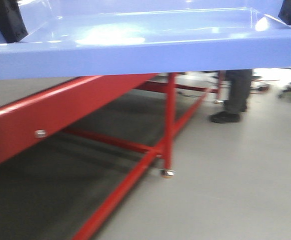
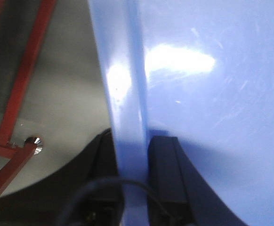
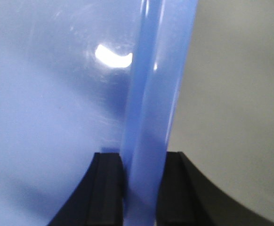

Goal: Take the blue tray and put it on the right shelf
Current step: 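Hold the tray in both grippers while the base drives to the shelf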

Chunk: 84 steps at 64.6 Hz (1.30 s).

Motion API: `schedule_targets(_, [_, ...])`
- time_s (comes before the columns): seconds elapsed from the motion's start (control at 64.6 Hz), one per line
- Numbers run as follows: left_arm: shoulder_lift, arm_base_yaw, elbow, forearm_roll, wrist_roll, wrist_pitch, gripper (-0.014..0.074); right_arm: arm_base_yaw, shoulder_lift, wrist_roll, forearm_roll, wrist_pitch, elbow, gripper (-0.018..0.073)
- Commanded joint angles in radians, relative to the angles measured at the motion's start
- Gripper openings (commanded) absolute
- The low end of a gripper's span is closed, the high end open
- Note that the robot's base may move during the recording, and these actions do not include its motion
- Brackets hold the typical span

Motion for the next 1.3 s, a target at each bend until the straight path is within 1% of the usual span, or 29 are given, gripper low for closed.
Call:
schedule_targets(0.0, [-0.032,-0.015,-0.02,0.004,0.034,0.056,-0.0048,0.005,-0.03,-0.032,-0.029,-0.058,-0.03,0.0057])
schedule_targets(1.284, [-0.032,-0.015,-0.02,0.004,0.034,0.057,-0.0048,0.005,-0.03,-0.032,-0.029,-0.058,-0.03,0.0057])
